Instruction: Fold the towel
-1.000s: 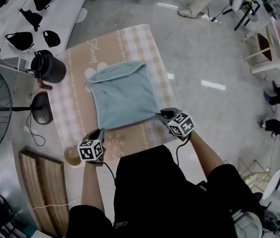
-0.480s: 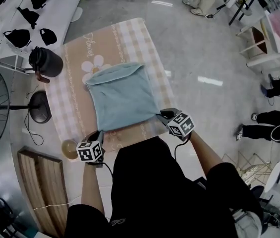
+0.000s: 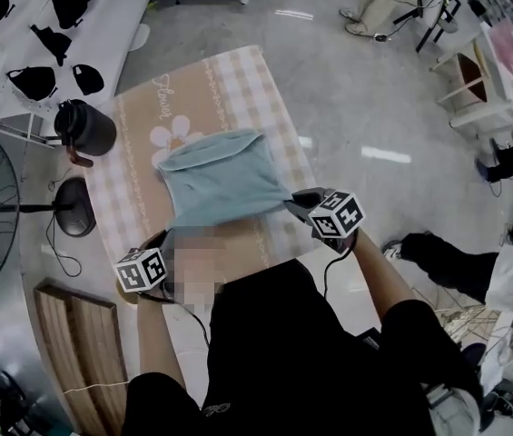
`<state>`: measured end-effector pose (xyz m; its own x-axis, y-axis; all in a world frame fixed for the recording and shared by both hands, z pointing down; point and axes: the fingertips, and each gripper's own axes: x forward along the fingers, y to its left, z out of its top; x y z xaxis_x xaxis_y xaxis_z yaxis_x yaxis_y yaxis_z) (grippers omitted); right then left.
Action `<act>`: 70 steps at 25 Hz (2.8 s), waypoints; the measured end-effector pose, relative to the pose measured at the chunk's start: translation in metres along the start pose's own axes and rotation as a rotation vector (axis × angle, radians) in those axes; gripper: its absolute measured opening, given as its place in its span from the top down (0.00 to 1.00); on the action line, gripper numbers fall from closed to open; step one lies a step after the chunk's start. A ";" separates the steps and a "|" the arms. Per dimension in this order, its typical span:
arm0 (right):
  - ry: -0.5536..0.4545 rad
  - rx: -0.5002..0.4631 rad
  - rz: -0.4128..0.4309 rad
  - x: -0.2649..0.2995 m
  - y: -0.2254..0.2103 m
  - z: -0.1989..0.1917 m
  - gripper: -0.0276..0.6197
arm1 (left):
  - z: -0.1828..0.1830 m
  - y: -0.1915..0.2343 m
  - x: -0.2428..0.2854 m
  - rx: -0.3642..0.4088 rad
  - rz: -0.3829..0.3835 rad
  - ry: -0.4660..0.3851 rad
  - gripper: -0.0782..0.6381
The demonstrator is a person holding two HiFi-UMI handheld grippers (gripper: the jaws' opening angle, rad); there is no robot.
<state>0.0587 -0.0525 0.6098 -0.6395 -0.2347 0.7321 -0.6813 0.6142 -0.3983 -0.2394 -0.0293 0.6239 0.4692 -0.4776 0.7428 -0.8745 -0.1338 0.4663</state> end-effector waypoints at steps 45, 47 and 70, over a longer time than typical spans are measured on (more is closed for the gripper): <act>-0.012 -0.253 0.080 0.093 -0.109 0.152 0.62 | 0.104 0.035 0.059 -0.087 0.332 -0.200 0.54; -0.018 -0.294 0.092 0.087 -0.097 0.148 0.60 | 0.086 0.011 0.052 -0.108 0.317 -0.217 0.54; 0.021 -0.571 0.203 -0.001 0.003 0.086 0.59 | -0.063 -0.191 0.023 -0.173 0.217 -0.360 0.54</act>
<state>0.0266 -0.1150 0.5604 -0.7258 -0.0592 0.6854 -0.2437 0.9538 -0.1757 -0.0537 0.0398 0.5819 0.1777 -0.7543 0.6321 -0.8999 0.1354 0.4146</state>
